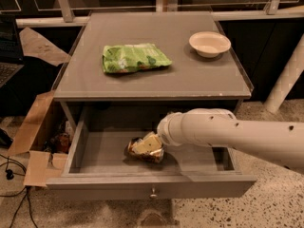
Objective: Pick orange can from top drawer and place on counter
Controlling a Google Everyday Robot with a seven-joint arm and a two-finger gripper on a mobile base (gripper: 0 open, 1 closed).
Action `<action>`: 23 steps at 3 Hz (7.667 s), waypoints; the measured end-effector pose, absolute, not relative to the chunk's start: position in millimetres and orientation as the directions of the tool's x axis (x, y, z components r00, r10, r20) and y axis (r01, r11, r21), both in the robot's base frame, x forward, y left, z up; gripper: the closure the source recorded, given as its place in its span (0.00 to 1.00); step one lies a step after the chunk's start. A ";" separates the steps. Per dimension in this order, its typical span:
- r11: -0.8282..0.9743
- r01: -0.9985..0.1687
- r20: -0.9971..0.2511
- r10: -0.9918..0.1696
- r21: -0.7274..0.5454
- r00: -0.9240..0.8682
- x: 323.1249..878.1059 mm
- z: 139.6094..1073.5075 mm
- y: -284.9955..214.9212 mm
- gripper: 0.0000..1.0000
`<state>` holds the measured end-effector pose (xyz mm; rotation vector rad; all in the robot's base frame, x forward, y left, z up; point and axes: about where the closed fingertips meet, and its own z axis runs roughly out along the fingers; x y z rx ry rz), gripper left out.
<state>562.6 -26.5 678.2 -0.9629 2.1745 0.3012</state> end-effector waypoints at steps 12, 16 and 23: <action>0.598 -0.799 -0.711 -0.537 0.060 -0.454 532.2 657.1 -13.8 1.00; 0.499 -0.851 -0.788 -0.585 -0.162 -0.193 496.1 823.4 -46.6 1.00; 0.654 -0.715 -0.881 -0.459 -0.245 -0.118 549.6 922.8 -71.3 1.00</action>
Offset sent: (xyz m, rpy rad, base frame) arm -0.0163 0.0143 -0.0443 0.0730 0.1147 0.0790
